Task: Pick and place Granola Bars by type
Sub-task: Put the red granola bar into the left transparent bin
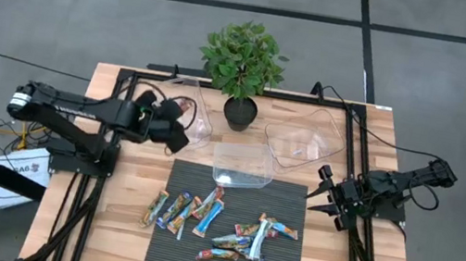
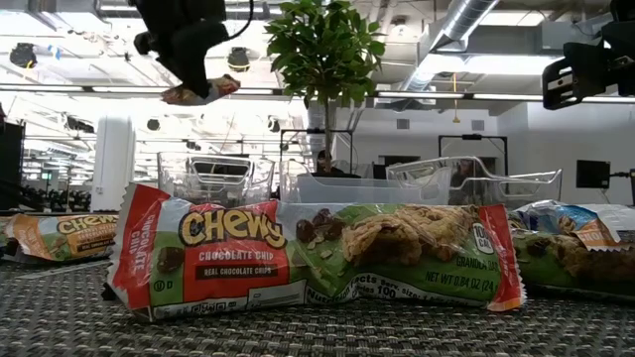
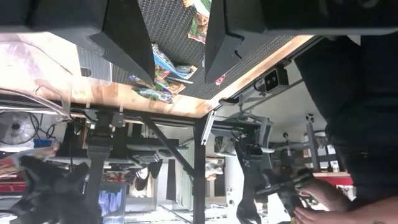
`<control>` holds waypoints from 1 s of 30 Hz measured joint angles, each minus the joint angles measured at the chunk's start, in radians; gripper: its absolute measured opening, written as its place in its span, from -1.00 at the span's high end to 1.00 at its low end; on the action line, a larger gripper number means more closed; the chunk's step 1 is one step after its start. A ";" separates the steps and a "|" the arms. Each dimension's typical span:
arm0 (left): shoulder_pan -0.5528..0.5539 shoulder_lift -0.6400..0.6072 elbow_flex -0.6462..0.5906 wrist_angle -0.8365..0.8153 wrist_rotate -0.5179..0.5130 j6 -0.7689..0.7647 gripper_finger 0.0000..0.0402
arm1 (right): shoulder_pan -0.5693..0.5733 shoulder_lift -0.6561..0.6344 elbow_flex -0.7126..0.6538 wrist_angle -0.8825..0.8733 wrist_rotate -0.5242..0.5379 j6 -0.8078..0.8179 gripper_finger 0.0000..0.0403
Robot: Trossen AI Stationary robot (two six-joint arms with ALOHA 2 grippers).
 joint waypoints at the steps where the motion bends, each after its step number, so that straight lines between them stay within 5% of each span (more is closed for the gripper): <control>1: 0.017 0.000 0.000 0.000 0.000 0.037 0.93 | 0.000 0.000 0.000 0.000 0.000 0.000 0.34; 7: 0.089 0.000 0.000 0.004 -0.001 0.199 0.92 | 0.000 0.000 0.000 0.000 0.000 0.000 0.34; 14: 0.113 0.002 -0.013 0.036 0.016 0.215 0.92 | 0.000 0.000 0.000 0.000 0.000 0.000 0.33; 30: 0.113 0.004 -0.398 0.541 0.138 0.359 0.92 | 0.000 0.000 0.000 0.000 0.000 0.000 0.34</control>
